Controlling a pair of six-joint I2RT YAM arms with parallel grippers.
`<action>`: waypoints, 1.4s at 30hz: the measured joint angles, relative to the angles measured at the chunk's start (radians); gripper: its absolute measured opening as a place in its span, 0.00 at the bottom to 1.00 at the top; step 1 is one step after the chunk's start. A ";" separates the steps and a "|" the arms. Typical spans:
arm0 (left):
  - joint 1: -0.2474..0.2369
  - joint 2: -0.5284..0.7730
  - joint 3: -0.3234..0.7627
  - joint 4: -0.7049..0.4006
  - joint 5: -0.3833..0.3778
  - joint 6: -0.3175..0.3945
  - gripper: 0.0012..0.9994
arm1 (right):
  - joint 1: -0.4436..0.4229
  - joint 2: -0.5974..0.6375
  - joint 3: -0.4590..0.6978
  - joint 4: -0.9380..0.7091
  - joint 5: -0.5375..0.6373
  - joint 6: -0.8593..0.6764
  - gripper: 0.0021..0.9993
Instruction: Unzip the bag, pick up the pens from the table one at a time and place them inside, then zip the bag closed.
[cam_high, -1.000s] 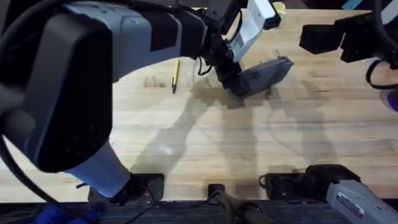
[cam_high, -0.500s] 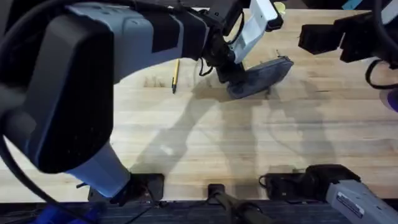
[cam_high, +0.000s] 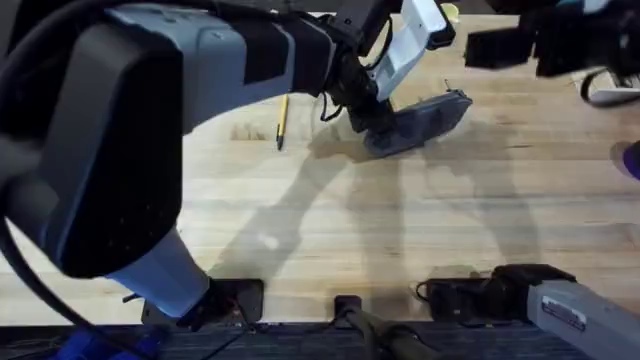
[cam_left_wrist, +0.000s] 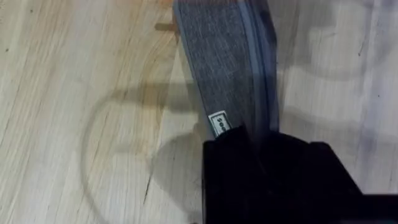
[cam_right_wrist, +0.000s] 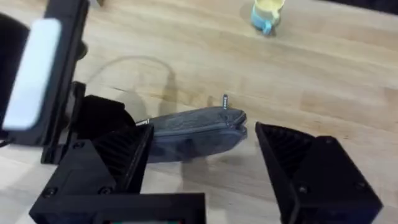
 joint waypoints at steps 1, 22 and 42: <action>0.000 0.000 0.000 0.000 0.000 0.000 0.04 | -0.004 0.030 0.030 -0.021 -0.002 0.000 1.00; 0.000 0.000 0.000 0.002 0.000 0.000 0.04 | -0.217 0.474 0.348 -0.297 -0.218 -0.005 1.00; 0.000 0.000 0.000 0.002 0.000 0.000 0.04 | -0.217 0.478 0.348 -0.273 -0.238 -0.004 1.00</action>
